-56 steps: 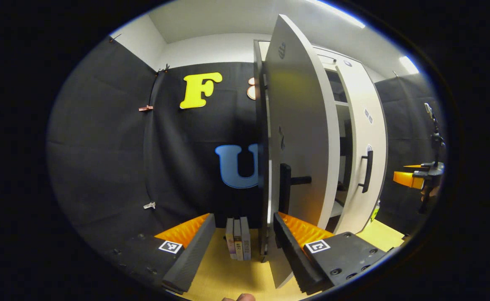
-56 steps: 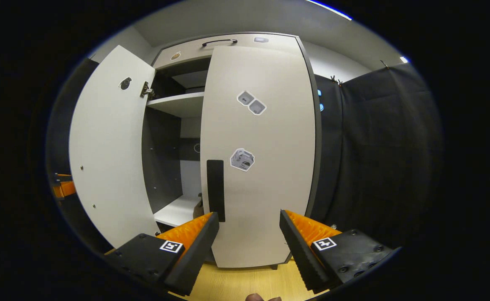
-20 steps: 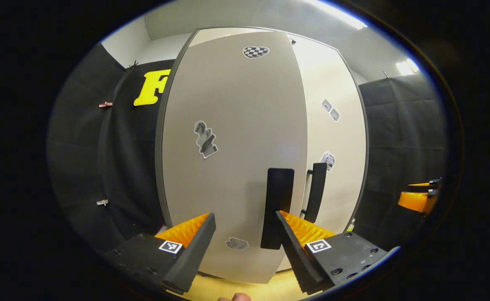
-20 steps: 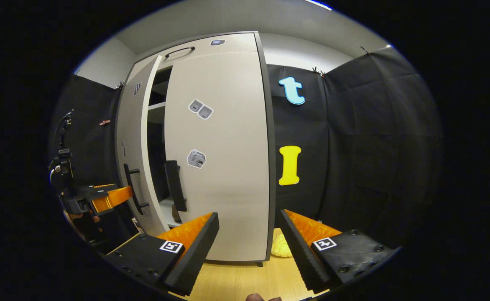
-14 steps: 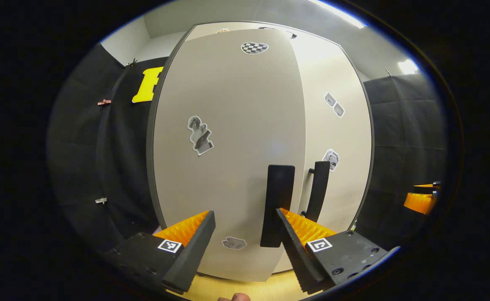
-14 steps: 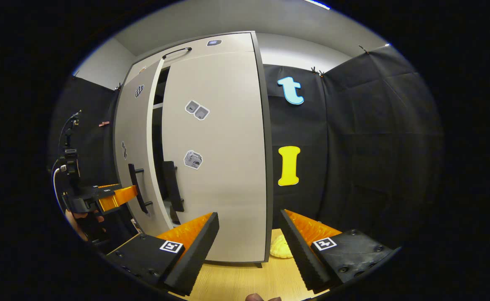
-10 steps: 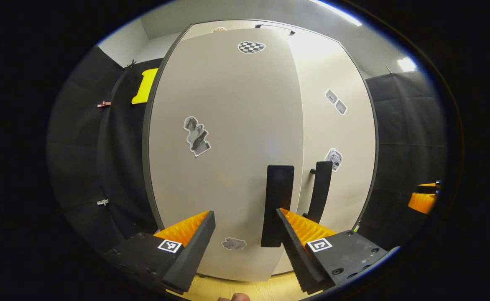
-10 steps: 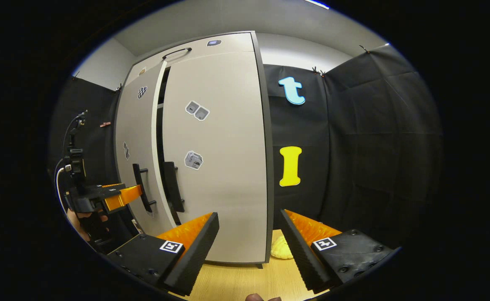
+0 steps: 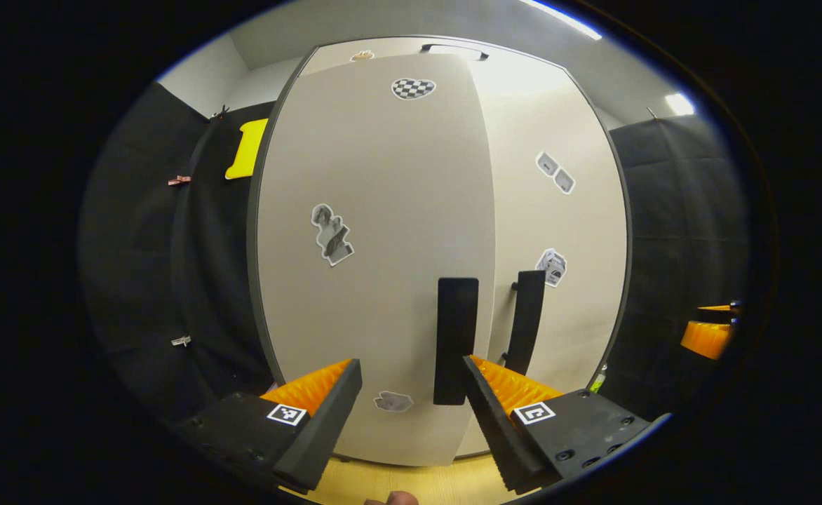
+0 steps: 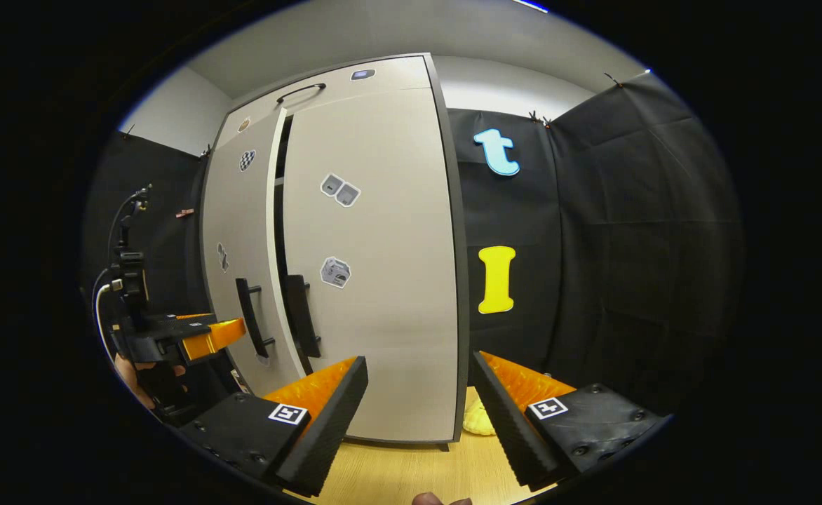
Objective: Grab one shoe with the right hand and put it into the shoe cabinet, grab the other shoe with the left hand and put it into the shoe cabinet; then close the right door with the right hand and the left door with the left hand.
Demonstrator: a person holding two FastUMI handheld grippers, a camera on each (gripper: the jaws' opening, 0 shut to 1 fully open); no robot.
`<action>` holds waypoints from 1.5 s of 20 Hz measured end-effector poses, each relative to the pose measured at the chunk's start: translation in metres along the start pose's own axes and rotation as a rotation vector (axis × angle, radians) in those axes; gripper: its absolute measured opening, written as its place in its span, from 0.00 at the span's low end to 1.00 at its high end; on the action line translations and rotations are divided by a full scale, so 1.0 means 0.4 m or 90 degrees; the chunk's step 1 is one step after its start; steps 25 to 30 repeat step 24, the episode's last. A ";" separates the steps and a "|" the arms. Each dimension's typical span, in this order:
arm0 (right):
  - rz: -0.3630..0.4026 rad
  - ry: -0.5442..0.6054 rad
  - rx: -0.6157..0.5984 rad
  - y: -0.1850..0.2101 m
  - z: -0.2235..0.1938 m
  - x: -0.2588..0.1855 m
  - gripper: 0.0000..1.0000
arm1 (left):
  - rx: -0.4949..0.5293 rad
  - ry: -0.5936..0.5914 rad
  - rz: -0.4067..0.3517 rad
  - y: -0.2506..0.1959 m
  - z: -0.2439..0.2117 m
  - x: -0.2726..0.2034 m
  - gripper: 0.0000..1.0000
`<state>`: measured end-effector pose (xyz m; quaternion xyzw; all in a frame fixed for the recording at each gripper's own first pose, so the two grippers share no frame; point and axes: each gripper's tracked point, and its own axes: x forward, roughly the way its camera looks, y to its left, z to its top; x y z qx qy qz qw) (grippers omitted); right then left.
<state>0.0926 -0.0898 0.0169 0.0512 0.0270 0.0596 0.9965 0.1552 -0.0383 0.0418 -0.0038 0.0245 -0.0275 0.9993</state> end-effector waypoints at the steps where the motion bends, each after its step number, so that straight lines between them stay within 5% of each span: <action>1: 0.002 -0.002 0.001 0.004 0.002 -0.004 0.98 | 0.002 0.000 0.000 0.000 0.002 -0.017 0.92; 16: 0.021 -0.029 -0.008 0.120 0.045 -0.093 0.98 | 0.004 -0.005 -0.017 0.026 0.020 -0.230 0.93; 30: 0.016 -0.037 -0.017 0.172 0.051 -0.138 0.98 | -0.002 -0.011 -0.019 0.054 0.019 -0.306 0.93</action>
